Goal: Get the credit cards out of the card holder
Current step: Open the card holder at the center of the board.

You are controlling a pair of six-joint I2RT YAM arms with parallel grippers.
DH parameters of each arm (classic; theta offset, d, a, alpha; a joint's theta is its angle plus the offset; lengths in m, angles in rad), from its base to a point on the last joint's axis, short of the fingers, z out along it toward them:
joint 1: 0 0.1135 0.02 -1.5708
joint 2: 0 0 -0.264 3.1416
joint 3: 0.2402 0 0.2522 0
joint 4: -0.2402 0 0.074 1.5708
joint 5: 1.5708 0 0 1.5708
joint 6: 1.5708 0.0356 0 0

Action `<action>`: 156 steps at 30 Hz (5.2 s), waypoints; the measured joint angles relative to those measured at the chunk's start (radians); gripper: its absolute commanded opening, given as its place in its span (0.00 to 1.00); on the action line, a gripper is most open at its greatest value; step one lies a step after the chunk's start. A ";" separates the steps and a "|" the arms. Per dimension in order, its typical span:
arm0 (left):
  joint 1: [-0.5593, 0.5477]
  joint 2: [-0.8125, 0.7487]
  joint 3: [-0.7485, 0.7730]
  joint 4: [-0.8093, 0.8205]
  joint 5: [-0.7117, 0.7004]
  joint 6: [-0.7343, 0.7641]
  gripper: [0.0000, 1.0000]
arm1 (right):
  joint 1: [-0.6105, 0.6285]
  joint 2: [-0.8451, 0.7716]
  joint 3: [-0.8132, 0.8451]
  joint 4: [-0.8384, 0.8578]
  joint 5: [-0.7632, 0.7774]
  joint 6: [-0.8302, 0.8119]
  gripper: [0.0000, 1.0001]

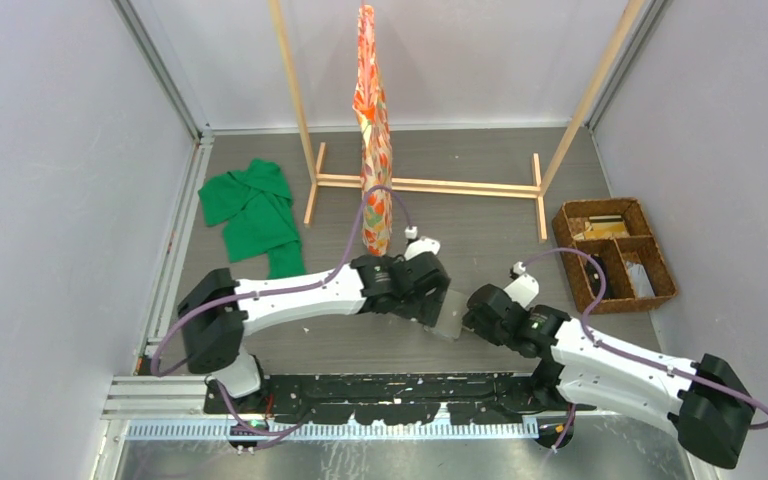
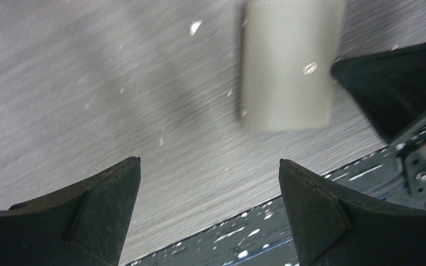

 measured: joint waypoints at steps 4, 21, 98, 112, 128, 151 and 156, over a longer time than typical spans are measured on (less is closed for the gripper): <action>-0.005 0.098 0.129 0.000 0.001 0.042 0.96 | -0.092 -0.084 -0.048 0.008 -0.058 0.001 0.42; -0.120 0.451 0.459 -0.085 -0.034 0.119 0.89 | -0.248 -0.203 -0.121 -0.076 -0.180 0.063 0.06; 0.118 0.092 -0.100 0.332 0.166 -0.059 0.01 | -0.248 -0.346 -0.053 -0.113 -0.286 0.011 0.65; 0.153 -0.093 -0.277 0.435 0.241 -0.176 0.01 | -0.244 0.053 0.095 0.241 -0.517 -0.146 0.43; 0.233 -0.249 -0.423 0.459 0.226 -0.245 0.05 | -0.208 0.346 0.172 0.311 -0.517 -0.171 0.37; 0.302 -0.100 -0.406 0.240 0.089 -0.162 0.36 | -0.208 0.460 0.166 0.330 -0.473 -0.204 0.13; 0.302 -0.090 -0.399 0.239 0.091 -0.161 0.36 | -0.203 0.460 0.166 0.369 -0.512 -0.207 0.13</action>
